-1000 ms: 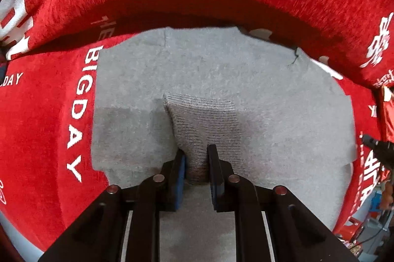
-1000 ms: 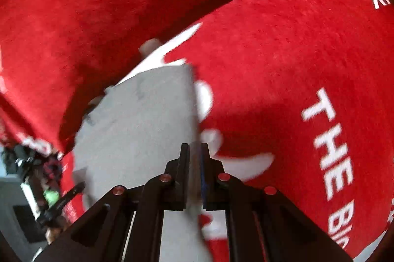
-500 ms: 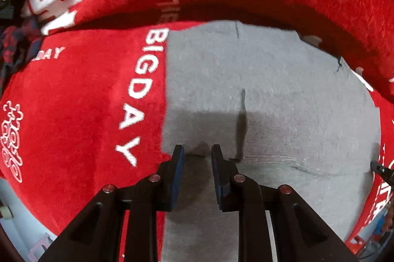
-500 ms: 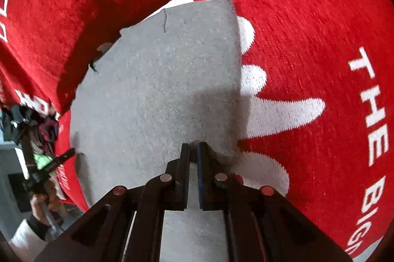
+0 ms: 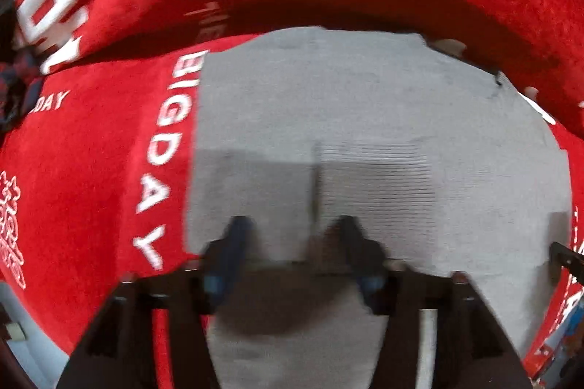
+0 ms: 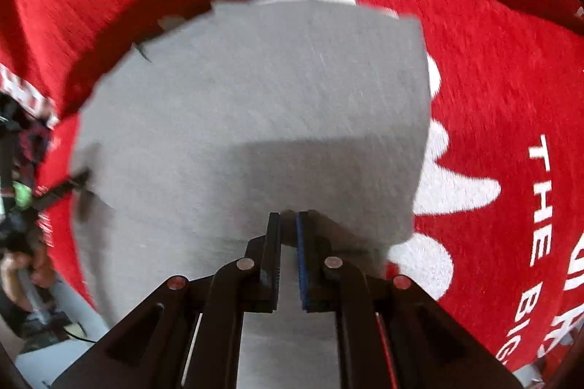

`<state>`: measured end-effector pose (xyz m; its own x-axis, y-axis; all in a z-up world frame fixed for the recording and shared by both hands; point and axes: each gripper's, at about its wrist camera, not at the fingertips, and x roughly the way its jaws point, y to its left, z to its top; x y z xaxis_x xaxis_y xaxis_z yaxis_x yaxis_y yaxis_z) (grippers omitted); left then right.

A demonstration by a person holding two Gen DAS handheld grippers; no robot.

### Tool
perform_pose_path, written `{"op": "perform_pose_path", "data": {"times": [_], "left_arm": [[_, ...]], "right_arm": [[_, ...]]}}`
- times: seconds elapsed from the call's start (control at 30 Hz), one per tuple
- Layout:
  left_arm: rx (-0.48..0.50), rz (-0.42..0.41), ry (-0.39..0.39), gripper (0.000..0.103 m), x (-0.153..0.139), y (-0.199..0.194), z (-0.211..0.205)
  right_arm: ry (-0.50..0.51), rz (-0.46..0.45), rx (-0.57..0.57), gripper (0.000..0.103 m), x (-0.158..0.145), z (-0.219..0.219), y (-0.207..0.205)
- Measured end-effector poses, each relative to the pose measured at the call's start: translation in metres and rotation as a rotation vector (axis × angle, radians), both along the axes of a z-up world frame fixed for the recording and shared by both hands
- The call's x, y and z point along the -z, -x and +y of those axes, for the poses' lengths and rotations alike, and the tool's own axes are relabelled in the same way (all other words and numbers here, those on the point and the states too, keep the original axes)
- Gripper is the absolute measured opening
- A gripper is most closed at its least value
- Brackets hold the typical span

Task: Fold small clothes
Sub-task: 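Fold the sweater side inward with the right tool while the left tool grasps the folded edge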

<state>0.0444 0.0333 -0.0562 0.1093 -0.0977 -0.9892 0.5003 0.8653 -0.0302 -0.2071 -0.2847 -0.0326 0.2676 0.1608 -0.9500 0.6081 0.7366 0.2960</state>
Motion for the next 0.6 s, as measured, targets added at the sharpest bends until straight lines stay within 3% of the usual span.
{"op": "perform_pose_path", "data": {"times": [0.1,0.23,0.43,0.6], "left_arm": [[-0.005,0.023,0.01,0.061,-0.004,-0.004,0.014],[-0.026,-0.005,-0.063,0.061,-0.009,-0.005,0.026],[-0.083,0.003,-0.024,0.061,-0.021,-0.011,0.048],[-0.138,-0.045,0.006,0.061,-0.026,-0.056,0.04]], "right_arm": [[-0.005,-0.004,-0.009,0.008,-0.002,-0.003,0.008],[-0.024,0.001,0.007,0.008,-0.005,-0.008,0.013],[-0.023,0.019,0.024,0.008,-0.005,-0.004,0.01],[-0.003,0.035,0.011,0.008,-0.004,0.002,0.003]]}}
